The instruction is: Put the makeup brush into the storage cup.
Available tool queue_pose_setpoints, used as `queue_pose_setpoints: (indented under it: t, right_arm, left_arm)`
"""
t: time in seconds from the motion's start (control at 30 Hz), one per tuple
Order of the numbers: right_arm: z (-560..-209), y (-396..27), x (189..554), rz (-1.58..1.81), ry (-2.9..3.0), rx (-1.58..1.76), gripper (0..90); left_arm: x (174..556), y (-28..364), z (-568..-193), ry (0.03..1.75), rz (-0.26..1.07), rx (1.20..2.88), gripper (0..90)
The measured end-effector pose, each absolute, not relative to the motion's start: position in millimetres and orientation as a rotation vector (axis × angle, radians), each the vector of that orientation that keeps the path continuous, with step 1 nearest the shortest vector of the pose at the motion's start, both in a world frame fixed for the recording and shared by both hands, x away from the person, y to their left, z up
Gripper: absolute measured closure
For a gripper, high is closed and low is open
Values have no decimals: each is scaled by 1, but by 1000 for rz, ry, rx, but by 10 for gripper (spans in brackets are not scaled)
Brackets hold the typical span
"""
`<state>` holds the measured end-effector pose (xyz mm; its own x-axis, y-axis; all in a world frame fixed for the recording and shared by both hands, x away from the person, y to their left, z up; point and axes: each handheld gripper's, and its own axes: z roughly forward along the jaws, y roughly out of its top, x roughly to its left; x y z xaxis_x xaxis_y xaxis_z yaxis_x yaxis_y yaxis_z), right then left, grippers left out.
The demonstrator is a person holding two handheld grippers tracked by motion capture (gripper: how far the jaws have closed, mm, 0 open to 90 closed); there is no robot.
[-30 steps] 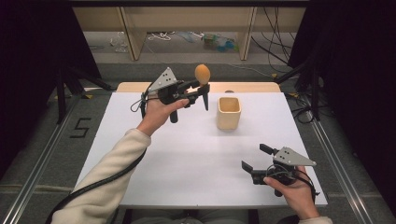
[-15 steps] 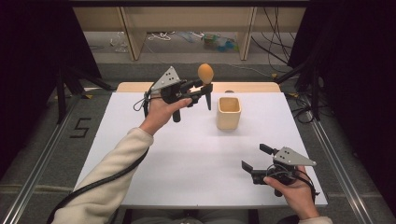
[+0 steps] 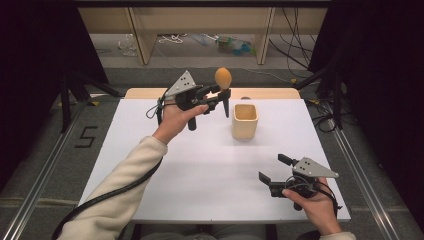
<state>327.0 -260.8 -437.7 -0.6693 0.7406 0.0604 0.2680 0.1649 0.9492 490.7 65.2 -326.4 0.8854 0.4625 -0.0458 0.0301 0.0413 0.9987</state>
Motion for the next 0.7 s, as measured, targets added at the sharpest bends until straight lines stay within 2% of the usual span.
queue_pose_setpoints:
  t: [0.7]
  right_arm:
    - [-438, -261, 327, 1516, 2023, 953, 83]
  left_arm:
    - [495, 60, -324, 416, 349, 1496, 623]
